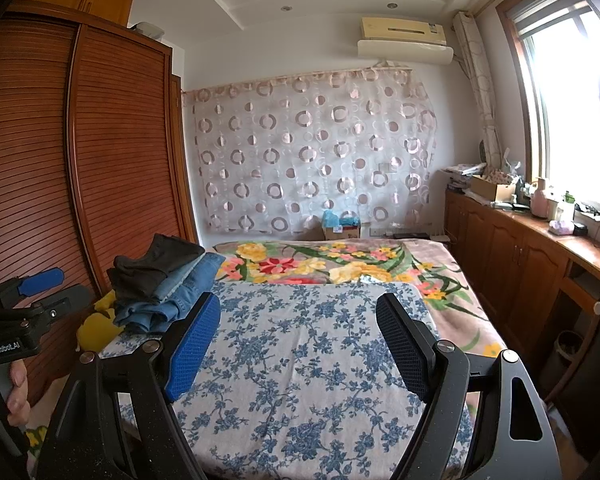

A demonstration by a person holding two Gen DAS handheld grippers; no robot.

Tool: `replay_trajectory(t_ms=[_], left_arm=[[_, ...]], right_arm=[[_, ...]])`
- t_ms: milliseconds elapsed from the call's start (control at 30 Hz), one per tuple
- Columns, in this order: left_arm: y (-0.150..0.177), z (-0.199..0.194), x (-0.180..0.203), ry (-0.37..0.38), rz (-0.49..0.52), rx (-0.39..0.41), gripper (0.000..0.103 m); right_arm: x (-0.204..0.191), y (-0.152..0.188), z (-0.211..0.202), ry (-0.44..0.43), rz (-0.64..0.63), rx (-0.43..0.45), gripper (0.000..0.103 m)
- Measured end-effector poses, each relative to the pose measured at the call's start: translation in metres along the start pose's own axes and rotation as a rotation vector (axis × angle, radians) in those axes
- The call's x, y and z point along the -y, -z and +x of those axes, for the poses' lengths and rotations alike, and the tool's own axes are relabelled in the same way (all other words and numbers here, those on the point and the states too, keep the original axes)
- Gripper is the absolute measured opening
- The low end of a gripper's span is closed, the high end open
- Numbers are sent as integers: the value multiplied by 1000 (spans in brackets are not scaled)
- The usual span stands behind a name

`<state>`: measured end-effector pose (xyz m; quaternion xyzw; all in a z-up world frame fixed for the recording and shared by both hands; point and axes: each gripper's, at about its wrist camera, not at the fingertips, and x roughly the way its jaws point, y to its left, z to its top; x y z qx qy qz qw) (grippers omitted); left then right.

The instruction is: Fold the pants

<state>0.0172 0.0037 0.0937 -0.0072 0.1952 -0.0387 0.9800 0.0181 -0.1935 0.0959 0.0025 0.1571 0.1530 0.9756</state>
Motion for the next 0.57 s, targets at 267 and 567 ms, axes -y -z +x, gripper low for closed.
replay_trajectory(t_ms=[267,567], left_arm=[[1,0,0,1,1,1,88],[1,0,0,0,1,1,88]], right_arm=[[0,0,-1,2,2,0,82],[1,0,-1,3,0,-3,82]])
